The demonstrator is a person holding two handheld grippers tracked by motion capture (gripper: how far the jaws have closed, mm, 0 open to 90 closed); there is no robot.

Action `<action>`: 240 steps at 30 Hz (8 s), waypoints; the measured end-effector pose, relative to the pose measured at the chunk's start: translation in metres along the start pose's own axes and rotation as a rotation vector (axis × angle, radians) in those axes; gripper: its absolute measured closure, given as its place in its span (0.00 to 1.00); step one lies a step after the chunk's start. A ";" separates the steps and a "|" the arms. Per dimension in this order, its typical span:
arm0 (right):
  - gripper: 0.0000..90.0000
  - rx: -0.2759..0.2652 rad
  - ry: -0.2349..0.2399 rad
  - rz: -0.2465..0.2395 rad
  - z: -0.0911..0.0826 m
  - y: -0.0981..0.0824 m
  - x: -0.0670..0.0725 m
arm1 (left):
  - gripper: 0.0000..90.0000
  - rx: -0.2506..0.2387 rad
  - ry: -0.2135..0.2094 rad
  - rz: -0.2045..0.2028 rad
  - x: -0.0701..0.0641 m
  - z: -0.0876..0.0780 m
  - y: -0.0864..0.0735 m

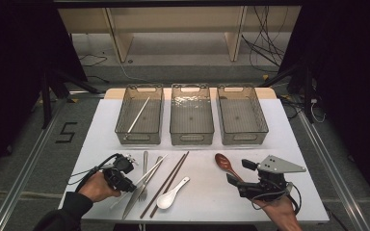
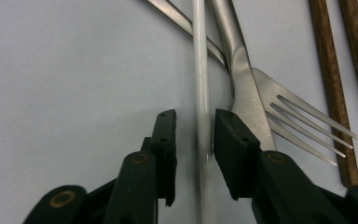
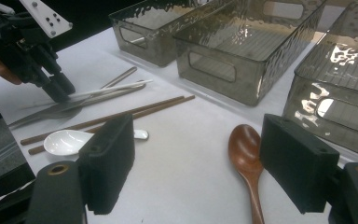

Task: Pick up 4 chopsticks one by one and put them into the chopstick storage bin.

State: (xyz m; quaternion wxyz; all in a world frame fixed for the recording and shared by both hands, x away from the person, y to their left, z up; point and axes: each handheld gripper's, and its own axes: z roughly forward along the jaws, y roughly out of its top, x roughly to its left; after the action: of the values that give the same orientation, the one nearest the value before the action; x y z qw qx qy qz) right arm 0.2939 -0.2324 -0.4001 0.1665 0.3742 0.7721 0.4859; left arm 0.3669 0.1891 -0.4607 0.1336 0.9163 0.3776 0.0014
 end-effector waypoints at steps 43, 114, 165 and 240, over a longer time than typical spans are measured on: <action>0.31 0.004 0.000 0.003 0.001 0.000 0.000 | 0.93 -0.211 0.037 0.041 0.001 -0.038 0.005; 0.31 0.001 0.012 0.016 0.001 -0.001 -0.003 | 0.93 -0.528 0.207 -0.183 0.129 -0.088 0.119; 0.31 -0.004 0.008 0.015 0.000 -0.001 -0.003 | 0.75 -0.483 0.169 -0.230 0.121 -0.063 0.102; 0.31 0.004 -0.002 -0.003 0.000 0.000 0.002 | 0.49 -0.177 -0.014 -0.032 -0.048 -0.003 0.053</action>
State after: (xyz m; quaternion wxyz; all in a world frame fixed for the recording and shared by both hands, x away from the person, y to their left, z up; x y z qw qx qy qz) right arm 0.2926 -0.2313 -0.3996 0.1676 0.3738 0.7734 0.4838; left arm 0.3689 0.1203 -0.4401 0.2168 0.8946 0.3898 0.0263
